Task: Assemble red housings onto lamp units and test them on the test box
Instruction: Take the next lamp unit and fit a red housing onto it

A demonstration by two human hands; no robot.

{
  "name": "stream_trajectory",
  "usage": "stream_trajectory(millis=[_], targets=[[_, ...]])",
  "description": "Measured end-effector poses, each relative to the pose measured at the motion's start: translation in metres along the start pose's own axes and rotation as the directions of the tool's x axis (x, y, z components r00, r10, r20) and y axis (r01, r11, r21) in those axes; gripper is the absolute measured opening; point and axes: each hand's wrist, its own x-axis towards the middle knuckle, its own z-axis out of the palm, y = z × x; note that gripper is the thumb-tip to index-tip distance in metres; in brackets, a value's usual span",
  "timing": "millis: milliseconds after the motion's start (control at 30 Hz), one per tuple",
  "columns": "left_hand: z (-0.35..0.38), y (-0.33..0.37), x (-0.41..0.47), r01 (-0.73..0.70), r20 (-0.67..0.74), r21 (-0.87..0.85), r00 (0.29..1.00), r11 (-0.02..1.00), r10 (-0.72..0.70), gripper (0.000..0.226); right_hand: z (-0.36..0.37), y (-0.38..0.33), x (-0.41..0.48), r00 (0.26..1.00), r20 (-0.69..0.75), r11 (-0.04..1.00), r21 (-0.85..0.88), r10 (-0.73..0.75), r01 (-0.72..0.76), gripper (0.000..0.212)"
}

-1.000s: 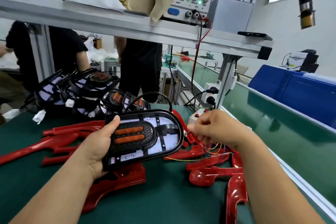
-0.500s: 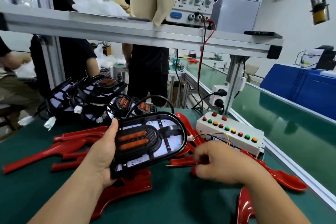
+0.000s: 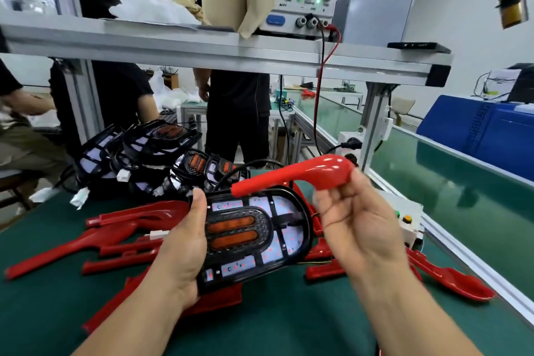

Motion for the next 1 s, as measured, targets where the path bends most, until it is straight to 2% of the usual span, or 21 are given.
stream_trajectory(millis=[100,233,300,367,400,433,467,533,633,800,933,1000], targets=[[0.003,-0.002,-0.004,0.001,0.024,0.028,1.0,1.0,-0.002,0.072,-0.001,0.024,-0.001,0.998,-0.053,0.998,0.05,0.038,-0.035,0.024],[0.004,-0.004,-0.006,0.01,0.017,0.059,1.0,0.998,-0.011,0.084,-0.006,0.036,-0.004,0.997,-0.054,0.999,0.021,0.051,-0.05,0.021],[0.003,-0.005,-0.006,0.023,0.02,0.063,0.999,0.998,-0.024,0.092,-0.009,0.036,-0.005,0.998,-0.032,0.997,-0.055,0.055,-0.056,0.017],[0.001,-0.004,-0.006,0.023,0.034,0.065,0.999,0.998,-0.025,0.093,-0.014,0.032,-0.005,0.999,-0.034,0.972,-0.23,0.042,-0.048,0.009],[0.0,-0.003,-0.006,0.012,0.043,0.071,0.999,0.997,-0.016,0.091,-0.016,0.028,-0.005,0.998,-0.051,0.932,-0.361,0.022,-0.039,0.008],[-0.001,-0.003,-0.006,-0.005,0.054,0.084,0.999,0.996,0.0,0.089,-0.019,0.024,-0.004,0.997,-0.074,0.858,-0.514,-0.012,-0.027,0.016],[-0.002,-0.002,-0.006,-0.026,0.065,0.101,0.998,0.995,0.02,0.087,-0.022,0.021,-0.002,0.994,-0.097,0.755,-0.655,-0.045,-0.03,0.023],[-0.003,-0.002,-0.005,-0.064,0.08,0.13,0.995,0.989,0.054,0.084,-0.027,0.015,0.0,0.988,-0.123,0.57,-0.82,-0.095,-0.048,0.028],[-0.003,-0.002,-0.005,-0.102,0.094,0.129,0.991,0.986,0.09,0.076,-0.034,0.012,0.002,0.991,-0.121,0.417,-0.905,-0.056,-0.086,0.035],[-0.001,-0.002,-0.007,-0.187,0.123,0.14,0.978,0.972,0.17,0.069,-0.04,0.006,0.007,0.993,-0.115,0.252,-0.962,-0.032,-0.104,0.055],[-0.001,-0.004,-0.006,-0.215,0.115,0.131,0.973,0.968,0.201,0.062,-0.039,0.001,0.004,0.997,-0.005,0.039,-0.999,-0.081,-0.002,0.058],[-0.002,-0.003,-0.005,-0.208,0.106,0.118,0.975,0.971,0.196,0.06,-0.039,0.004,0.003,0.995,0.05,-0.011,-0.999,-0.084,0.05,0.059]])
